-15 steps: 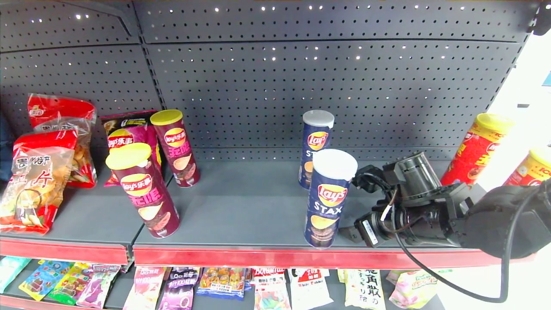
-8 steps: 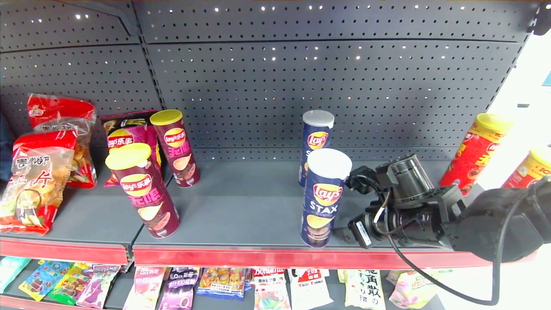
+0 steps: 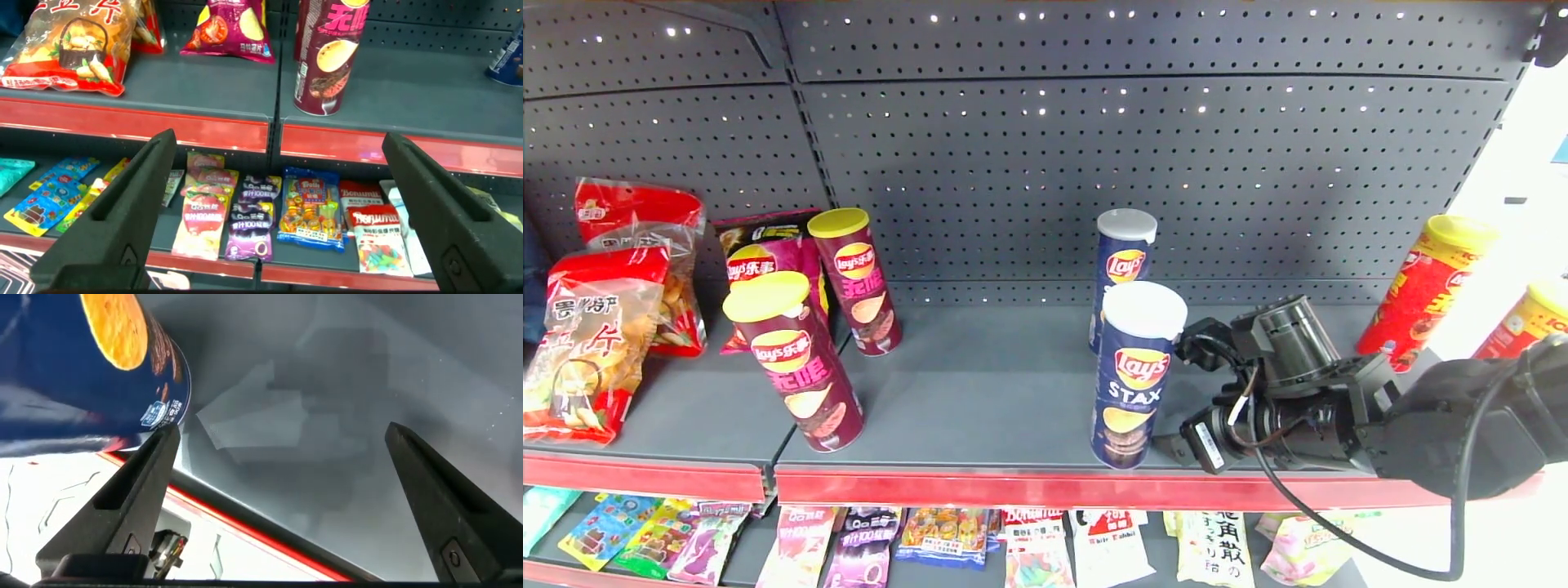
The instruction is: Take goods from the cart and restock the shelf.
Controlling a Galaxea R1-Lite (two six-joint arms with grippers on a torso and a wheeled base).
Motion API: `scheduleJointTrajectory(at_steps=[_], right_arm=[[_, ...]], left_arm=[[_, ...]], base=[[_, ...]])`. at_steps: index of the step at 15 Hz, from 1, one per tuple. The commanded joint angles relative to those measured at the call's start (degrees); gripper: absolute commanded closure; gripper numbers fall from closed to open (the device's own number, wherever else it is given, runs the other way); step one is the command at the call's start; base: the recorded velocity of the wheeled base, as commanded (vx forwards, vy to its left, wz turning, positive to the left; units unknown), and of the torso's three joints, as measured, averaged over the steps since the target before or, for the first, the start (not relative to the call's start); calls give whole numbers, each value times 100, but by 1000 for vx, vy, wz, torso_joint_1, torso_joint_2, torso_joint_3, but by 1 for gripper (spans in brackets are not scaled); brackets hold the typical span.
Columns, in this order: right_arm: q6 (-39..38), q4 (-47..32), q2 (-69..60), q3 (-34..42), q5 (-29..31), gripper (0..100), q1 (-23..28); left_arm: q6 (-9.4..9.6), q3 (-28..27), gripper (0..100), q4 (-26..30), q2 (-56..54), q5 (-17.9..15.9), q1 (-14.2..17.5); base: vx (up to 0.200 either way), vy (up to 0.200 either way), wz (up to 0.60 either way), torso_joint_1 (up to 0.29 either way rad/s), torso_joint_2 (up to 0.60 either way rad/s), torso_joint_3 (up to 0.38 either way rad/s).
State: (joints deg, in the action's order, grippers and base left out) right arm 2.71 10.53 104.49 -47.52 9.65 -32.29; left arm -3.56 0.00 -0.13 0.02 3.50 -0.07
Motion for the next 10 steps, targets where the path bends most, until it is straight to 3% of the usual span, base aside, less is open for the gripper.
scheduleJointTrajectory(at_steps=[1,10], right_arm=[[-7,1,10,-3,72,0,12],[-16,10,54,-82,107,0,-119]], left_arm=[[-4,0,0,-4,-2,2,-1],[-4,0,0,-4,-2,2,-1]], base=[[0,0,0,0,0,0],[0,0,0,0,0,0]])
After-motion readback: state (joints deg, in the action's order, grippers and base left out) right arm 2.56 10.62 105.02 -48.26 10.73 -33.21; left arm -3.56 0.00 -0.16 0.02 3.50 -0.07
